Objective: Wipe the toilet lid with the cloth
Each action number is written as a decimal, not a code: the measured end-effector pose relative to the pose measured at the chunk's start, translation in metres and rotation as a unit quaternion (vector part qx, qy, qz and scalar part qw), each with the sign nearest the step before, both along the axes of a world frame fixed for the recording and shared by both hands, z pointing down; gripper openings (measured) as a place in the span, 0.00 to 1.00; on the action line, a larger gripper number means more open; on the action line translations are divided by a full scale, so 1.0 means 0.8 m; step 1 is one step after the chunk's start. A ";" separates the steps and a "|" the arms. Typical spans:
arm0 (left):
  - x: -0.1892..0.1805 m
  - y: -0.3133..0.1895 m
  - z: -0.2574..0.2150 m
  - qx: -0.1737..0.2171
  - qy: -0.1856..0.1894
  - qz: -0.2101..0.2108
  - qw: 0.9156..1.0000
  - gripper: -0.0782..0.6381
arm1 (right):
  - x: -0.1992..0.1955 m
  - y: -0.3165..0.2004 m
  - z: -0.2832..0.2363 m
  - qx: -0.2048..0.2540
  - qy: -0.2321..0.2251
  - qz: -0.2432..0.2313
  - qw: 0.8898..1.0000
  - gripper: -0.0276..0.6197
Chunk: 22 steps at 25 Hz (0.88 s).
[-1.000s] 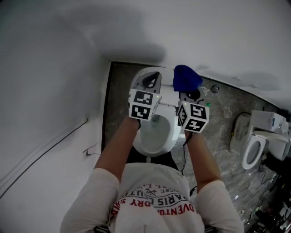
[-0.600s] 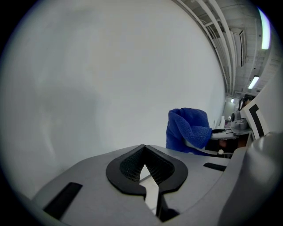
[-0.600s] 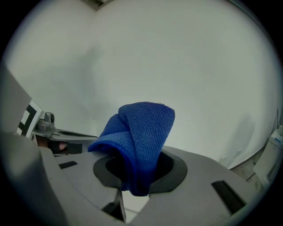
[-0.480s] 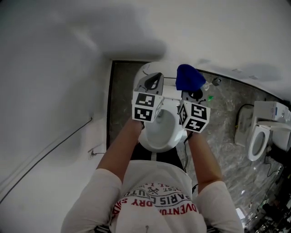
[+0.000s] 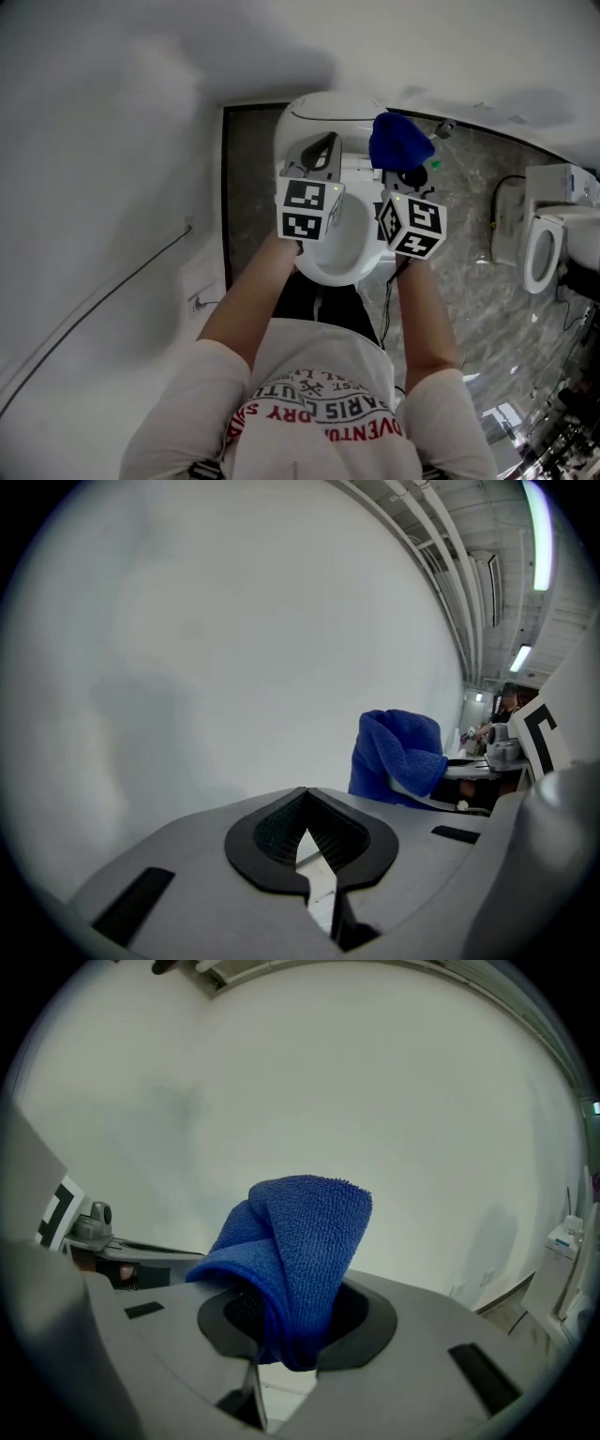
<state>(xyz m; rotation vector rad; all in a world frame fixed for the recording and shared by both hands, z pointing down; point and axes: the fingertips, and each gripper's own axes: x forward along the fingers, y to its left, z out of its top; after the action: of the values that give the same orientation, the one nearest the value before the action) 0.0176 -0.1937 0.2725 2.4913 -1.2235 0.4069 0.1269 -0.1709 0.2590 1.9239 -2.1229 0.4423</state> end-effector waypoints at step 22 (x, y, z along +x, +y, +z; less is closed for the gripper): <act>-0.049 0.246 0.090 -0.057 -0.010 -0.110 0.992 0.12 | -0.035 0.235 0.092 -0.076 -0.045 -0.100 0.991 0.18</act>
<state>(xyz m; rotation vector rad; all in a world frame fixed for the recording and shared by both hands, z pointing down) -0.0212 0.0033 0.3449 2.2333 -1.4228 0.4325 0.0991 0.0168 0.3330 1.6180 -2.2386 0.6411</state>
